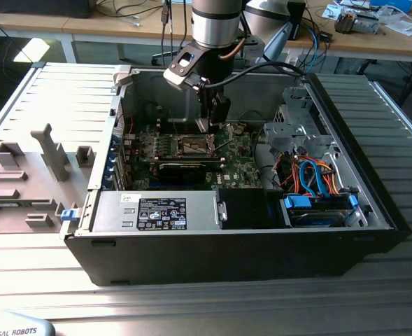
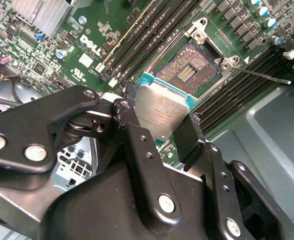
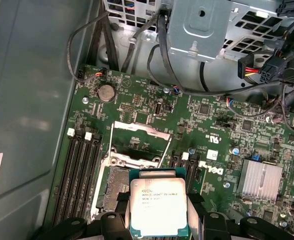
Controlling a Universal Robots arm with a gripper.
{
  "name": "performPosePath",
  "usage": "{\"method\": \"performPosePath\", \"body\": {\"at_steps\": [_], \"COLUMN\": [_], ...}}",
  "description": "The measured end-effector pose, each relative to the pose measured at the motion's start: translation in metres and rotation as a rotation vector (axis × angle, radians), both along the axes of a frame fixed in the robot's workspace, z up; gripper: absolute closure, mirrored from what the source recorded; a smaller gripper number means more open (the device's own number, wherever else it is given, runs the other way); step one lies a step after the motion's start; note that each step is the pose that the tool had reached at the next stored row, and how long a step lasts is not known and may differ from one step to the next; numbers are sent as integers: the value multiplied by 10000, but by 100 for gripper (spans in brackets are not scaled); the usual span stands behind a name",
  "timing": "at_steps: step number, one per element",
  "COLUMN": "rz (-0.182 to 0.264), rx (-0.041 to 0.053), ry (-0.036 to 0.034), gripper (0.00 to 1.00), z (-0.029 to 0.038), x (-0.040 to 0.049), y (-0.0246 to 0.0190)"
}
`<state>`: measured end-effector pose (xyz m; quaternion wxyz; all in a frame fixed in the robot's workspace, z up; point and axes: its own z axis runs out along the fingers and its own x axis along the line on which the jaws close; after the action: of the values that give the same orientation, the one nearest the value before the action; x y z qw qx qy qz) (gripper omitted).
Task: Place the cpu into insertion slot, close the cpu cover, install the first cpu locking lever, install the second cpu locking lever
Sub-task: 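Place the cpu into insertion slot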
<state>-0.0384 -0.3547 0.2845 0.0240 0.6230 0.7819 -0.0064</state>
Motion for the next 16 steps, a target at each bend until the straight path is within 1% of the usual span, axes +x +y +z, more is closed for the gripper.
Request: {"method": "performPosePath", "body": {"at_steps": [16], "rz": [-181], "rx": [-1], "ry": [0], "gripper": [46], "z": [0], "x": [0], "y": [0]}}
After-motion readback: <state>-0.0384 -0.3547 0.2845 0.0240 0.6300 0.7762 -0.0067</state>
